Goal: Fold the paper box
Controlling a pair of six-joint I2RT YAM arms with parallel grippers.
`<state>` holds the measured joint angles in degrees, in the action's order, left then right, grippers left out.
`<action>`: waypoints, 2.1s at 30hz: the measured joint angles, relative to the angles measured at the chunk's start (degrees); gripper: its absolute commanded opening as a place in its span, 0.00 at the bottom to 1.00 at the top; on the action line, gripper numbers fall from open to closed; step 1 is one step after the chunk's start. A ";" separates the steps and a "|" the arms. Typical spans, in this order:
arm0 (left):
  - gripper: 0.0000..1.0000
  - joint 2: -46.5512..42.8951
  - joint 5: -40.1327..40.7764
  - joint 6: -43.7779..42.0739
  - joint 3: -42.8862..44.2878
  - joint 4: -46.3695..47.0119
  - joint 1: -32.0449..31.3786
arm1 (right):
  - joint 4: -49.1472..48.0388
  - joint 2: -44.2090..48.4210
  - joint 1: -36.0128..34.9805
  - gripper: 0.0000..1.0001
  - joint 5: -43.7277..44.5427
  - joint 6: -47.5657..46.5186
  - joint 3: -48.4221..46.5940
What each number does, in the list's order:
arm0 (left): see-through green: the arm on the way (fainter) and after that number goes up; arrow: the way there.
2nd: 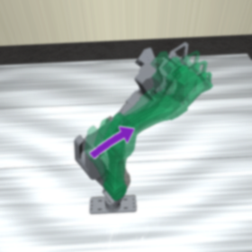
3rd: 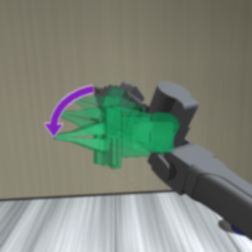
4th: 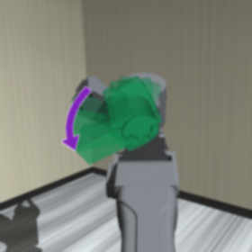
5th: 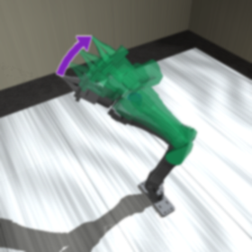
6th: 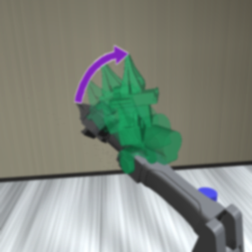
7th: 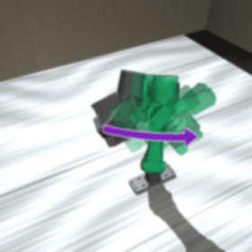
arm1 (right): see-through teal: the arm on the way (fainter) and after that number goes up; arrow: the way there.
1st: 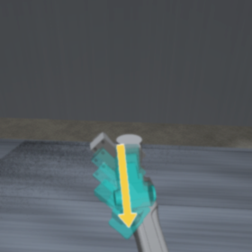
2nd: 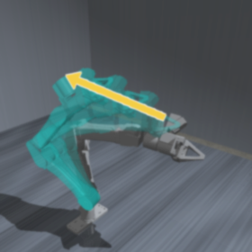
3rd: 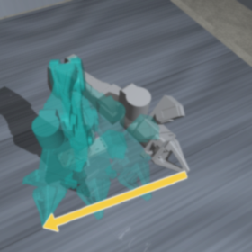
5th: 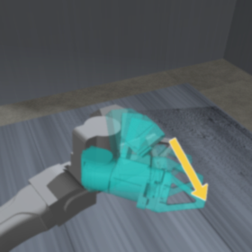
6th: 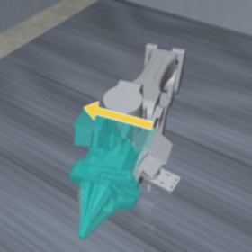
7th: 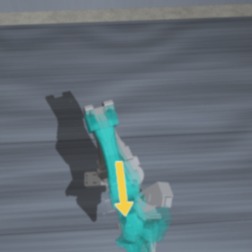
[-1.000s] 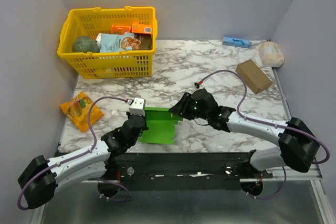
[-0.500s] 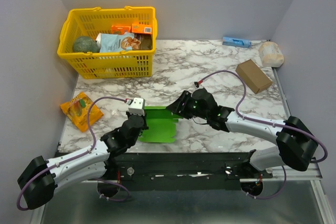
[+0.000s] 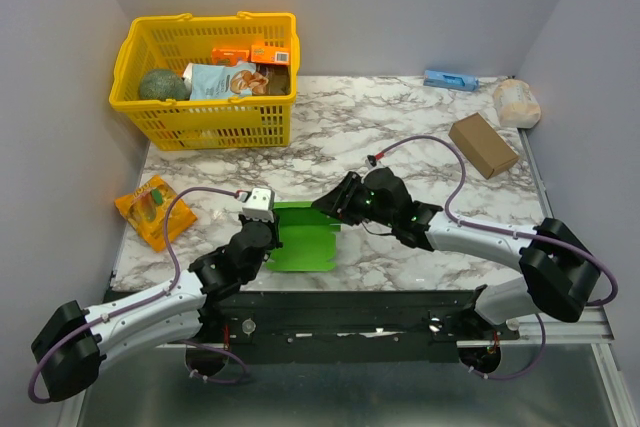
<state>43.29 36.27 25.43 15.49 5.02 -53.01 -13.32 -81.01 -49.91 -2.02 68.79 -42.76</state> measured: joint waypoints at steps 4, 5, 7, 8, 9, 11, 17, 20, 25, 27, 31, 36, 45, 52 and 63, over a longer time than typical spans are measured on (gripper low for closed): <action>0.04 -0.13 0.22 0.00 0.00 0.20 0.00 | -0.90 -0.24 0.00 0.42 0.00 0.52 0.00; 0.04 -0.13 0.31 0.00 0.00 0.24 0.00 | -1.20 -0.42 0.00 0.41 0.00 0.72 0.00; 0.04 -0.15 0.55 0.00 0.00 0.24 0.00 | -1.99 -0.85 0.02 0.41 0.00 1.11 0.00; 0.04 -0.17 0.61 -0.02 0.00 0.24 0.00 | -2.29 -1.05 0.04 0.40 0.00 1.31 0.00; 0.04 -0.17 0.74 -0.09 0.00 0.24 -0.02 | -2.67 -1.25 0.04 0.40 0.00 1.60 0.00; 0.04 -0.17 1.11 -0.15 0.00 0.24 -0.13 | -3.56 -1.68 0.09 0.40 0.00 2.01 0.00; 0.04 -0.15 2.32 -0.44 -0.04 0.22 -0.37 | -5.95 -3.26 0.24 0.36 -0.04 3.08 0.00; 0.04 -0.15 2.82 -0.59 -0.09 0.22 -0.39 | -7.30 -4.15 0.48 0.35 -0.42 3.82 -0.02; 0.04 0.00 3.82 -0.61 -0.09 0.24 -0.72 | -9.81 -5.29 0.55 0.32 -0.90 5.31 -0.02; 0.04 0.07 4.07 -0.61 -0.09 0.28 -0.76 | -10.60 -5.57 0.55 0.32 -0.90 5.79 -0.02; 0.04 0.17 4.68 -0.63 -0.09 0.55 -1.03 | -11.34 -5.77 0.61 0.31 -0.87 6.40 -0.02; 0.04 0.44 5.49 -0.79 -0.09 1.07 -1.25 | -13.09 -6.54 0.83 0.25 -1.09 7.93 -0.02; 0.04 0.55 7.04 -1.01 -0.09 1.16 -1.51 | -16.02 -8.11 1.18 0.09 -2.01 10.34 -0.02; 0.04 0.61 7.15 -1.01 -0.09 1.29 -1.64 | -16.13 -8.11 1.25 0.00 -1.99 10.25 -0.02; 0.02 1.09 7.82 0.28 -0.04 1.81 -2.60 | -13.88 -4.22 1.16 0.57 -2.01 5.57 0.74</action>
<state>44.38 44.10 25.71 15.44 6.83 -55.61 -27.20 -85.23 -48.75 -4.03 74.37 -42.02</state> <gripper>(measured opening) 0.128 0.449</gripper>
